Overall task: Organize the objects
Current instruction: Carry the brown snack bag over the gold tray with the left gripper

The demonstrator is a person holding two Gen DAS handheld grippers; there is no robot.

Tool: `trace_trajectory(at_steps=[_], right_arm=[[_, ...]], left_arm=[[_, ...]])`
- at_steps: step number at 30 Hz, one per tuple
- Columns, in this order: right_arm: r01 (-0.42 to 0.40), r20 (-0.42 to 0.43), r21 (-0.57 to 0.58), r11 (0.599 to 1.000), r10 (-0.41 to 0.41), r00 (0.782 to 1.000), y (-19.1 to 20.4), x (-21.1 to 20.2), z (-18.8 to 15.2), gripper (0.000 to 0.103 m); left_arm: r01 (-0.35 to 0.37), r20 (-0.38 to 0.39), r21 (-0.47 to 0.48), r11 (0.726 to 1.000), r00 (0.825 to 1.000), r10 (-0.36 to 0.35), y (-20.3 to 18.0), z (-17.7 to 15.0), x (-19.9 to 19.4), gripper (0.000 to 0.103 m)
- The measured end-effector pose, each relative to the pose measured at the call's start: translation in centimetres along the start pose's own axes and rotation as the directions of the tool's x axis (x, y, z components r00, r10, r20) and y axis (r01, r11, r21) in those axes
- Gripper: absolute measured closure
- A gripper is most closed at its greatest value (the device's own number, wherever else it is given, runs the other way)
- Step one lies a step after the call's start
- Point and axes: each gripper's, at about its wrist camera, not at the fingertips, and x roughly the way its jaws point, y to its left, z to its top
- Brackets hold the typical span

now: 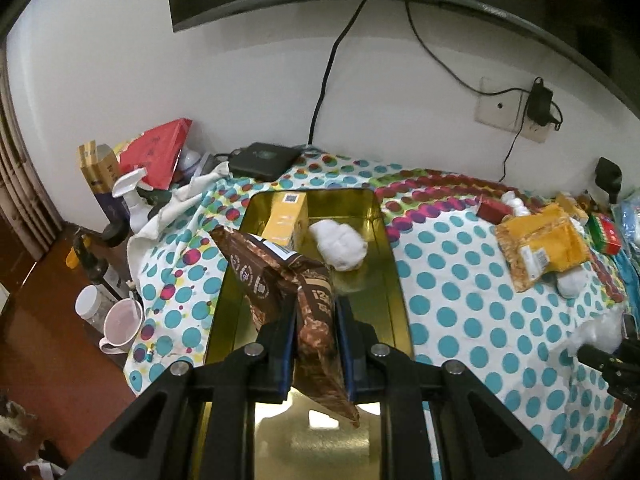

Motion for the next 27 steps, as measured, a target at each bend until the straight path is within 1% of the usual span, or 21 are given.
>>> trace_trajectory(at_steps=[7,10,12,14,16,20,24,27], right_arm=[[-0.007,-0.019,-0.037,0.999,0.006,1.000,2.0,0.9,0.5,0.075],[-0.013,-0.027,-0.048,0.999,0.012,1.000,2.8,1.3,0.7,0.075],[-0.017,-0.031,-0.056,0.998,0.015,0.999,3.4,1.6,0.8,0.075],[-0.022,-0.036,-0.063,0.998,0.020,0.999,4.0,1.8,1.0,0.075],[-0.029,-0.038,-0.074,0.997,0.026,0.999,4.7,2.0,1.2,0.075],[-0.044,-0.037,-0.109,0.993,0.040,0.999,6.6,2.3,1.8,0.075],[-0.072,-0.037,-0.134,0.988,0.067,0.997,8.4,2.6,2.5,0.075],[-0.092,-0.034,-0.163,0.982,0.088,0.996,10.2,2.7,3.2,0.075]], left_arm=[[-0.025,-0.014,-0.007,1.000,1.000,0.025,0.5,-0.2,1.7,0.084],[-0.056,-0.012,0.000,0.998,0.998,0.056,0.5,-0.1,2.1,0.084],[-0.065,-0.013,0.008,0.998,0.998,0.065,0.5,0.0,2.2,0.081],[-0.087,-0.021,0.012,0.996,0.996,0.087,0.5,0.2,2.4,0.071],[-0.104,-0.030,0.003,0.995,0.994,0.104,0.8,0.3,2.5,0.064],[-0.108,-0.041,-0.010,0.994,0.993,0.107,1.2,0.4,2.4,0.061],[-0.086,-0.039,-0.029,0.996,0.996,0.085,1.9,0.0,1.5,0.058],[-0.065,-0.019,-0.057,0.996,0.998,0.064,3.0,-0.4,0.0,0.051]])
